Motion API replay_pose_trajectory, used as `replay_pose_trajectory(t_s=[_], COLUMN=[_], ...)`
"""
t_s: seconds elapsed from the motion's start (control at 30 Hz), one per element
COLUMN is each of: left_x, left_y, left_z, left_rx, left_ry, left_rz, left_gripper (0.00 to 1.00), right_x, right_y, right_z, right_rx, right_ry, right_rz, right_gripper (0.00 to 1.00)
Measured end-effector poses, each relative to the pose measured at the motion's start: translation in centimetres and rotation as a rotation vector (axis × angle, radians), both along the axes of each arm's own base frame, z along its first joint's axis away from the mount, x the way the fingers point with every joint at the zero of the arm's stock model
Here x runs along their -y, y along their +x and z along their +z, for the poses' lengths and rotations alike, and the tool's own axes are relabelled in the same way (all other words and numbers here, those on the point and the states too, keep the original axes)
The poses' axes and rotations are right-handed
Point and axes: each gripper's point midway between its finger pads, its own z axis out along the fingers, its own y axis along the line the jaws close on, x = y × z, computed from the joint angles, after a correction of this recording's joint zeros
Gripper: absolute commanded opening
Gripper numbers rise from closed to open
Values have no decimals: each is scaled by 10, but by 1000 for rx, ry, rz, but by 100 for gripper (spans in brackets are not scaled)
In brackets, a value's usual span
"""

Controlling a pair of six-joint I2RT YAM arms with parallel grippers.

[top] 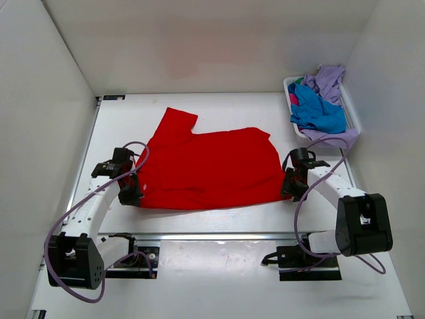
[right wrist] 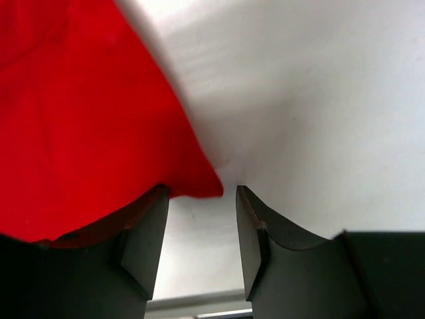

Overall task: Fold and stack the t-shirts
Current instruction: Fold the flattened tshirt in 1/3 of the way

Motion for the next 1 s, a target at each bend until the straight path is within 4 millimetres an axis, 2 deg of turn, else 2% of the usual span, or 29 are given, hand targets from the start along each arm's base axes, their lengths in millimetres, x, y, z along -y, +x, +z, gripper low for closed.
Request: replay_pose_trajectory(t_s=[0.03, 0.1, 0.23, 0.47, 0.7, 1.0], left_x=[0, 0, 0, -1, -1, -3], left_y=[0, 0, 0, 0, 0, 0], left_z=[0, 0, 0, 0, -3, -1], left_rx=[0, 0, -1, -1, -21, -20], left_ry=[0, 1, 2, 5, 9, 17], left_rz=[-1, -4, -7, -14, -25, -39], left_gripper=[0, 0, 0, 0, 0, 0], right_x=[1, 2, -2, -9, -20, -19], right_y=[3, 6, 13, 10, -22, -52], right_z=[0, -4, -4, -3, -3, 2], right_rx=[9, 10, 28, 52, 50, -65], right_ry=[-2, -7, 9, 22, 49, 42], right_rz=[-6, -7, -3, -1, 3, -5], right_gripper=[39, 29, 0, 0, 0, 0])
